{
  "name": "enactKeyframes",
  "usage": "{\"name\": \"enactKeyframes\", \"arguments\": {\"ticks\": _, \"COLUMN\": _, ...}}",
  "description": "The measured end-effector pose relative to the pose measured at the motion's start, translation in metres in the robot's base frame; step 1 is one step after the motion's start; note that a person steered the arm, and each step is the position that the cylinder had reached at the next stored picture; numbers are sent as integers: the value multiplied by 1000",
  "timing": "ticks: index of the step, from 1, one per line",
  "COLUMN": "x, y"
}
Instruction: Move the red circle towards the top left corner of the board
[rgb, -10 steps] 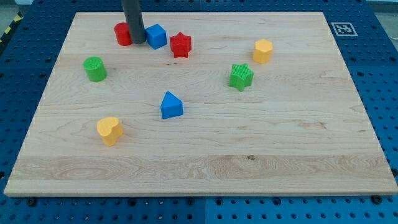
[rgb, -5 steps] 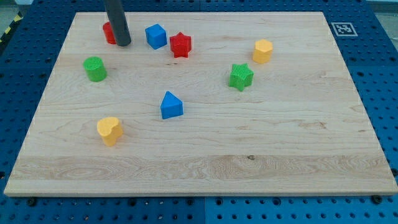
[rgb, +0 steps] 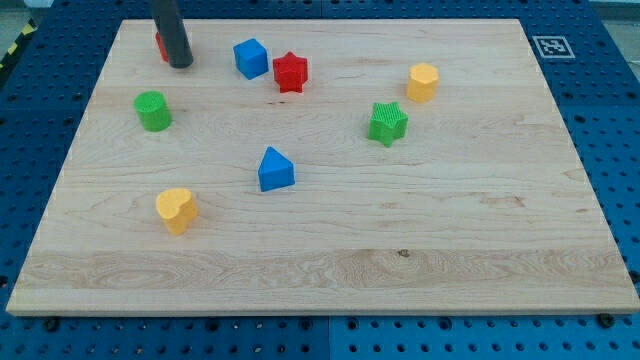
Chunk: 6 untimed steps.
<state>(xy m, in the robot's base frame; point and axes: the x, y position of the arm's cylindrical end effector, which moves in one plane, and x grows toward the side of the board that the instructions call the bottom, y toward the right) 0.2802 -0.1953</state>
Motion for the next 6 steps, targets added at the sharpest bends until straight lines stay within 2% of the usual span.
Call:
{"name": "enactKeyframes", "arguments": {"ticks": 2, "x": -8, "y": -19}}
{"name": "enactKeyframes", "arguments": {"ticks": 6, "x": -14, "y": -19}}
